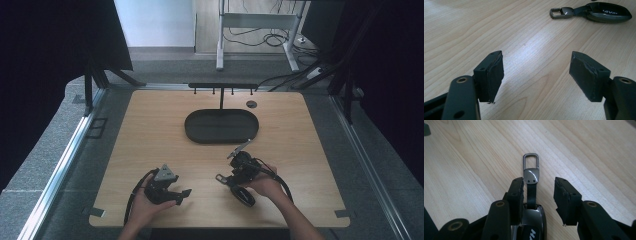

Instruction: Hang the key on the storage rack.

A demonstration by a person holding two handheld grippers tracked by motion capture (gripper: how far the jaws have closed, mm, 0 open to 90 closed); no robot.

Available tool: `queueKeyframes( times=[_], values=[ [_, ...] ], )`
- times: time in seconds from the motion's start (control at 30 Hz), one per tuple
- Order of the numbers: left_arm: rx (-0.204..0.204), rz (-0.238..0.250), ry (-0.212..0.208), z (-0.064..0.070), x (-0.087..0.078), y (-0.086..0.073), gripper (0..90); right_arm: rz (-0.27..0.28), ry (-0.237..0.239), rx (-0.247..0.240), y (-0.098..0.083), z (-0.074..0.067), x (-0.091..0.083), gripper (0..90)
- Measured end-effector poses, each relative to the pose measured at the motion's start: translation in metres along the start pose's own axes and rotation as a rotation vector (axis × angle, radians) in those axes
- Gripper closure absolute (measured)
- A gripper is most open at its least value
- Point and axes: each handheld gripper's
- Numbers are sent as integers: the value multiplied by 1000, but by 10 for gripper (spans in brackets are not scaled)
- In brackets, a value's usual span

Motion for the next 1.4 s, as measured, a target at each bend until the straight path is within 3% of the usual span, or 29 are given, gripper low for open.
queueKeyframes(
  times=[0.13, 0.5, 1.03, 1.4],
  values=[
    [1, 0, -3, 0, 0, 0, 284, -28, 27, 7, 2, 1, 5, 620],
    [4, -5, -2, 0, 1, 0, 284, -110, 48, -5, 7, -2, 18, 631],
    [10, -16, -4, 1, 2, 0, 284, -183, 44, -11, 14, -6, 28, 683],
    [11, -15, -4, 1, 3, 0, 284, -230, 9, -26, 16, -11, 34, 725]
  ],
)
Point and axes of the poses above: each handheld gripper's, and its own axes: x roughly forward along the jaws, y roughly out of its top, z roughly to its right, and after that the axes turned 13 degrees about -x, right-handed
